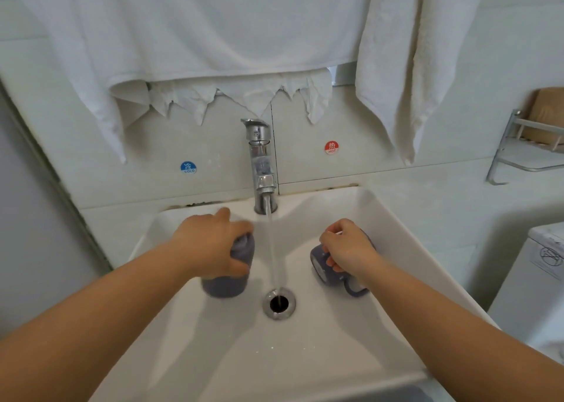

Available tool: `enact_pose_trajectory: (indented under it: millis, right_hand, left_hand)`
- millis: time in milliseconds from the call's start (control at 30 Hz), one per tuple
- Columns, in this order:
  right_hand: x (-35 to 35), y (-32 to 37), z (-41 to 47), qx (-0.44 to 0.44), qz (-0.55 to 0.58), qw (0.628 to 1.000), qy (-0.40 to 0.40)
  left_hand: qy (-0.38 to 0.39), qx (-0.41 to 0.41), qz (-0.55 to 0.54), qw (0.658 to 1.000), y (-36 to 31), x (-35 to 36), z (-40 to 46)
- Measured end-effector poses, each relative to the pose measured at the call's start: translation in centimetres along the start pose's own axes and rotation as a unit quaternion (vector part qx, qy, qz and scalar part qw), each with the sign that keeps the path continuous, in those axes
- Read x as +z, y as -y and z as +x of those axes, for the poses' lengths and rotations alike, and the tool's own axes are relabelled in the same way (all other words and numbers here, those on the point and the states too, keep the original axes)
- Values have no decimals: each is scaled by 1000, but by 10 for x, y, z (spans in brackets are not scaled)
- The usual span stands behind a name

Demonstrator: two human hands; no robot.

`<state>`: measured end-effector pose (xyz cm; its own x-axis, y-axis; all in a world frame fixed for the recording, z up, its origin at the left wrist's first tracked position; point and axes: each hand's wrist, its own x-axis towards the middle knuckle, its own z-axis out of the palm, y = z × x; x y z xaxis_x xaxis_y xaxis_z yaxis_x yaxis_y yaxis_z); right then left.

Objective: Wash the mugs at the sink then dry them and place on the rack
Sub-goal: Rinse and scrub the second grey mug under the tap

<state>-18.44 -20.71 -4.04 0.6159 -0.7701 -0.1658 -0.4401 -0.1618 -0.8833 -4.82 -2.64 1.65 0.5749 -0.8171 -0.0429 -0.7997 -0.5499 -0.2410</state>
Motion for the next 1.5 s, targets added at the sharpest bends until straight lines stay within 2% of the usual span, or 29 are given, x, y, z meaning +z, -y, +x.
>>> enact_pose_trajectory:
  millis: [167, 300, 367, 467, 600, 767, 800, 833, 900, 967, 1033, 1067, 1133, 1233, 1300, 1367, 1433, 1500]
  right_hand:
    - [1, 4, -4, -3, -12, 1000, 10]
    - [-3, 20, -10, -40, -26, 999, 19]
    - [-7, 38, -13, -105, -30, 994, 25]
    - [-9, 77, -19, -230, -54, 971, 27]
    - [-3, 136, -26, -362, -133, 922, 29]
    - [10, 168, -21, -385, -243, 890, -21]
    - [11, 167, -22, -388, -257, 884, -30]
    - [11, 164, -23, -394, -273, 877, -31]
    - [8, 155, -26, -399, -287, 871, -12]
    - [6, 148, -29, -393, -265, 881, 8]
    - [1, 137, -34, -385, -228, 894, -13]
    - [-1, 130, -36, -376, -212, 901, -29]
    - [-8, 115, -37, -340, -205, 917, -34]
    - [-18, 90, -35, -276, -232, 933, 3]
    - [-26, 76, -35, -233, -222, 946, 25]
    - [-34, 65, -39, -183, -162, 968, 61]
    - [-46, 55, -45, -97, -61, 984, 138]
    - [-65, 44, -49, -10, 33, 974, 225]
  left_hand:
    - [-11, 25, 44, 999, 9, -5, -1]
    - [-35, 7, -2, 999, 12, -7, 1]
    - [-26, -16, -91, 995, 13, -8, 2]
    - [-18, -81, -300, 950, 22, -11, 4]
    - [9, -163, -432, 887, 32, -9, -1]
    - [-13, -208, -509, 835, 40, -4, -18]
    - [-17, -209, -505, 837, 41, -3, -21]
    - [-22, -202, -476, 855, 41, -3, -24]
    - [-40, -161, -367, 915, 39, -4, -26]
    - [-57, -120, -285, 949, 37, -9, -26]
    - [-57, -88, -200, 974, 33, -14, -26]
    - [-52, -77, -161, 983, 31, -15, -26]
    - [-59, -85, -164, 981, 28, -16, -28]
    - [-56, -87, -171, 980, 18, -19, -34]
    - [-86, -97, -258, 957, 7, -24, -40]
    - [-101, -117, -408, 900, -7, -31, -44]
    - [-70, -151, -571, 804, -25, -39, -47]
    - [-25, -163, -693, 702, -48, -44, -47]
